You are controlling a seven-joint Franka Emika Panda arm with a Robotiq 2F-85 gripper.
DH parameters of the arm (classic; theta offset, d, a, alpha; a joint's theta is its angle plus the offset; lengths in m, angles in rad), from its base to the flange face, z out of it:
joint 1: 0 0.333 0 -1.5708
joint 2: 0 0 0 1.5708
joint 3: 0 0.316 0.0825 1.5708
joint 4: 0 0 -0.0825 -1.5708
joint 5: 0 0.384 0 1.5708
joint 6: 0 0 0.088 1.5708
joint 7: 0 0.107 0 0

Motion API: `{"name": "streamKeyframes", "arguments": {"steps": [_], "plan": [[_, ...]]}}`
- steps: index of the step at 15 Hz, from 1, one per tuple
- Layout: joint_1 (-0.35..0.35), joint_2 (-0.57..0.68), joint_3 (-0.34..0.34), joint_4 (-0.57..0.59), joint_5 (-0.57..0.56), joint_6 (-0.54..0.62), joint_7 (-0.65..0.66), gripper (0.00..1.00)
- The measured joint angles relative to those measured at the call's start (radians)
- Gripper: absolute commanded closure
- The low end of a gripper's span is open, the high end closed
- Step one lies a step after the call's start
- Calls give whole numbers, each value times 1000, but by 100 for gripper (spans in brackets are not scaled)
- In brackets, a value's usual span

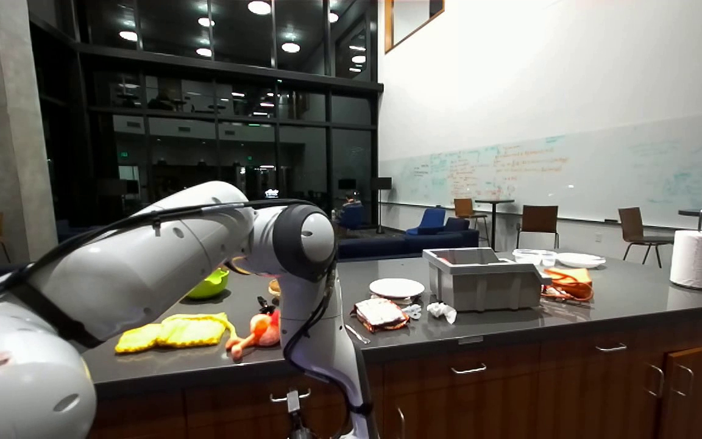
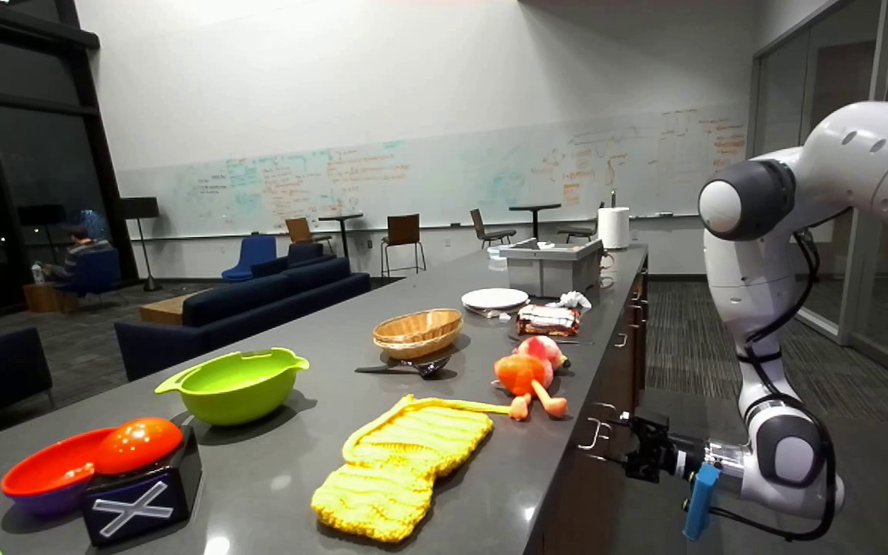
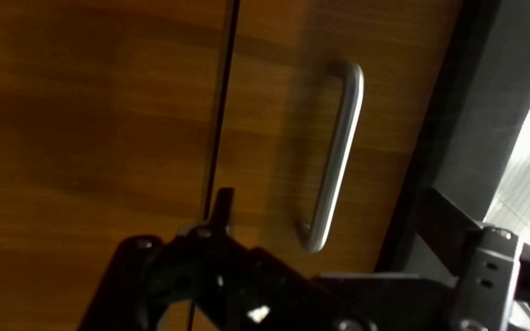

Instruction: Open the first left drawer

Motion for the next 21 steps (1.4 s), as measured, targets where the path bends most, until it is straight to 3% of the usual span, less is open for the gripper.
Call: {"name": "streamKeyframes", "arguments": {"steps": [14, 16, 21], "plan": [[42, -44, 0, 2, 15, 73, -18, 0], [42, -51, 0, 2, 15, 82, -18, 26], [43, -54, 0, 2, 15, 102, -18, 64]]}}
